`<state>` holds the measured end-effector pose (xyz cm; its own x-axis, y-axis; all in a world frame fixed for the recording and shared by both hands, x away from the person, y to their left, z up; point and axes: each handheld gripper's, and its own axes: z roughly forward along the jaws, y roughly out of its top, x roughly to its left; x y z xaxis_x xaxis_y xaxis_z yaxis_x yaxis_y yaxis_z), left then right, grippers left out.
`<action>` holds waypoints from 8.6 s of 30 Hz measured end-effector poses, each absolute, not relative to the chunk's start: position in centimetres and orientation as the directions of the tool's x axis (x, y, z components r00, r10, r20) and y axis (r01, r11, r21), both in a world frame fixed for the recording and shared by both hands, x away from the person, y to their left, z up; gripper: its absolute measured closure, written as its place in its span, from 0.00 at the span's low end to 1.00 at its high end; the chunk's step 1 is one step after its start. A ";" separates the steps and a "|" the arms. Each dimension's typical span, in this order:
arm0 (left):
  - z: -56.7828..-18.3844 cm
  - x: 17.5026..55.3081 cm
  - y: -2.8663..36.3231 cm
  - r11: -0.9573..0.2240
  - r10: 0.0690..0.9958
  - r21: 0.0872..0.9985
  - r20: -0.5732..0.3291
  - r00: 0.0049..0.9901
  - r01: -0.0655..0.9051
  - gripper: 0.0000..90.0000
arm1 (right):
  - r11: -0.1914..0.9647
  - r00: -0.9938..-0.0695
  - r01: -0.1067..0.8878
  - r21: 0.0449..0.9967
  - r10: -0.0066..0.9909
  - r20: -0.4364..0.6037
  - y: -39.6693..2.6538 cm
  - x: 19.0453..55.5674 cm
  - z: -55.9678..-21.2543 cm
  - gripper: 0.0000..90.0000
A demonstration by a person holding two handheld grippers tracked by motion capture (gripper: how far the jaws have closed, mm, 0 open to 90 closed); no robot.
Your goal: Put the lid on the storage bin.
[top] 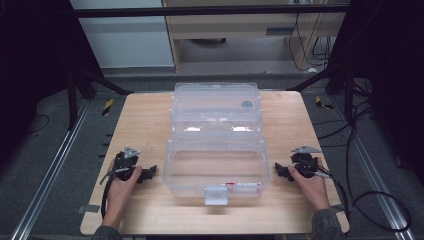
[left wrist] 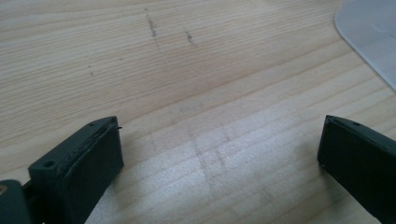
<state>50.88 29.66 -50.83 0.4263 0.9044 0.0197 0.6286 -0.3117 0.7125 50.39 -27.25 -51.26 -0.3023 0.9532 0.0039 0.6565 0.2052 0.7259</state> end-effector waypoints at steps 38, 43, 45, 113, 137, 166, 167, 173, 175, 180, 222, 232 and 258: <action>-37.6 44.0 25.2 -0.625 0.563 0.733 0.184 0.806 0.269 0.05 | 0.582 -0.563 0.505 0.637 0.782 -0.268 -24.9 48.0 -33.9 0.19; -37.4 44.7 24.4 -0.649 0.541 0.715 0.195 0.818 0.260 0.05 | 0.626 -0.604 0.478 0.616 0.744 -0.286 -24.2 49.5 -32.2 0.22; -37.3 45.0 24.0 -0.657 0.535 0.709 0.199 0.821 0.256 0.05 | 0.645 -0.616 0.463 0.608 0.727 -0.303 -23.9 50.1 -31.7 0.24; -38.3 45.3 17.2 -0.825 0.234 0.556 0.164 0.958 0.106 0.26 | 0.947 -0.933 0.068 0.315 0.173 -0.317 -12.0 59.3 -30.1 0.89; -41.7 45.3 16.8 -0.856 0.222 0.491 0.065 0.973 0.162 0.79 | 0.946 -0.936 0.063 0.318 0.166 -0.311 -12.1 59.4 -30.1 0.91; -41.9 44.7 16.5 -0.836 0.240 0.526 0.093 0.966 0.157 0.88 | 0.959 -0.931 0.030 0.281 0.129 -0.340 -11.2 58.5 -29.7 0.95; -41.9 44.6 16.5 -0.836 0.241 0.526 0.097 0.966 0.156 0.88 | 0.957 -0.932 0.022 0.290 0.125 -0.339 -11.2 58.2 -29.6 0.96; -42.0 44.4 16.4 -0.834 0.247 0.531 0.115 0.962 0.150 0.87 | 0.950 -0.936 -0.006 0.312 0.105 -0.336 -11.4 56.9 -29.1 0.97; -42.0 44.3 16.4 -0.836 0.248 0.528 0.119 0.962 0.150 0.87 | 0.948 -0.934 -0.016 0.317 0.098 -0.343 -11.3 56.4 -29.0 0.97; -42.1 44.2 16.3 -0.834 0.251 0.533 0.132 0.959 0.145 0.86 | 0.943 -0.932 -0.037 0.332 0.087 -0.351 -11.5 55.0 -28.9 0.97; -42.0 45.5 15.4 -0.823 0.325 0.529 0.138 0.936 0.208 0.83 | 0.937 -0.922 -0.076 0.340 0.064 -0.383 -12.2 51.9 -29.3 0.97; -42.1 45.3 15.3 -0.814 0.348 0.532 0.126 0.929 0.233 0.82 | 0.930 -0.925 -0.099 0.354 0.045 -0.378 -12.6 50.3 -29.9 0.97; -42.2 45.4 15.5 -0.820 0.316 0.540 0.150 0.937 0.190 0.81 | 0.932 -0.934 -0.084 0.353 0.049 -0.353 -13.1 48.7 -31.0 0.96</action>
<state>45.38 15.55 -42.16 0.9369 0.3157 0.1502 0.1898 -0.8201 0.5399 48.72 -13.13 -30.99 -0.9344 0.0492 -0.3527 -0.0843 0.9318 0.3531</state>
